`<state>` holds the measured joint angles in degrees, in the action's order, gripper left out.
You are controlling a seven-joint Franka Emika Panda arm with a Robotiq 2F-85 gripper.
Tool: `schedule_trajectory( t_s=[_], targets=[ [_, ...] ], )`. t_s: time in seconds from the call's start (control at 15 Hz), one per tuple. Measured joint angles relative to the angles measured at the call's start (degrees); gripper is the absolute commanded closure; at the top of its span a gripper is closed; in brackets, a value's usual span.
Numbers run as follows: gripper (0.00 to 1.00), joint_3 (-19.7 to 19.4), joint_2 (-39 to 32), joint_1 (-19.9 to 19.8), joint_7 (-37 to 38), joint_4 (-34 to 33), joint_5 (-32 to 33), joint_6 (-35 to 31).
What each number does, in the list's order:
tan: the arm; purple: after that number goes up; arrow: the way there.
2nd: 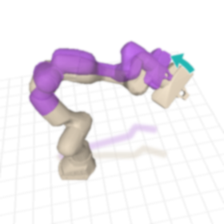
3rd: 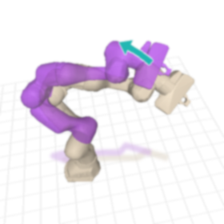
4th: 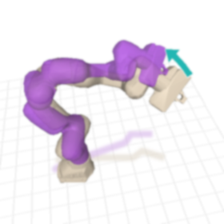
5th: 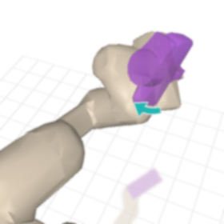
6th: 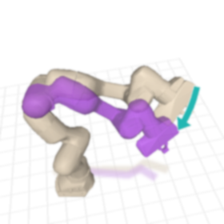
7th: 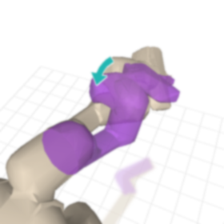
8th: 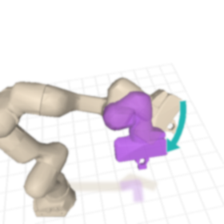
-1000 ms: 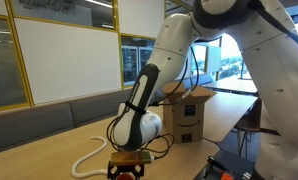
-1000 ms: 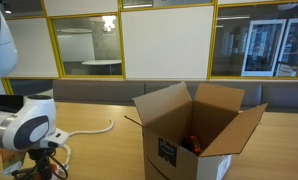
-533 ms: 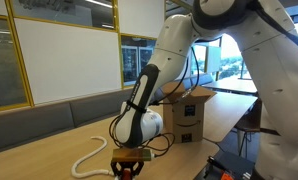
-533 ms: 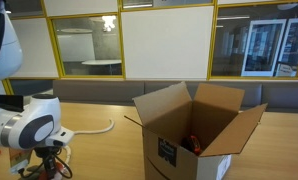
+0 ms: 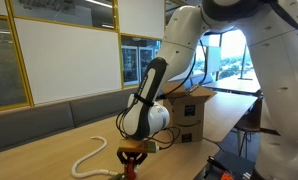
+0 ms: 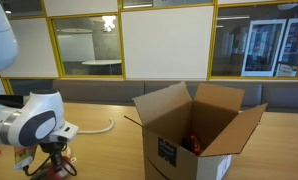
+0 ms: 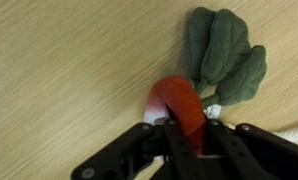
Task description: Move the box to the right, place the objects on the table inside the box
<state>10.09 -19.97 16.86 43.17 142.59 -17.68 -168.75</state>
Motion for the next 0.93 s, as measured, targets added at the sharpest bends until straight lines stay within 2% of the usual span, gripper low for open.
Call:
schedule_trajectory(
  t_s=[0.13, 0.27, 0.47, 0.6, 0.73, 0.93],
  targets=[
    [0.87, -2.17, 4.14, 0.70, 0.58, 2.21, 0.85, -0.20],
    [0.87, -5.65, 9.68, 2.19, 3.06, 4.58, 4.87, -0.12],
    [0.87, -10.32, 18.95, 2.56, 9.54, 6.90, 16.28, 1.82],
    [0.87, -12.21, 25.10, 1.47, 12.60, 6.76, 23.30, 5.55],
    [0.86, -10.05, 30.89, -3.30, 12.96, 5.85, 27.01, 10.08],
    [0.86, -6.90, 37.52, -9.71, 11.00, 3.91, 27.84, 14.43]
  ],
)
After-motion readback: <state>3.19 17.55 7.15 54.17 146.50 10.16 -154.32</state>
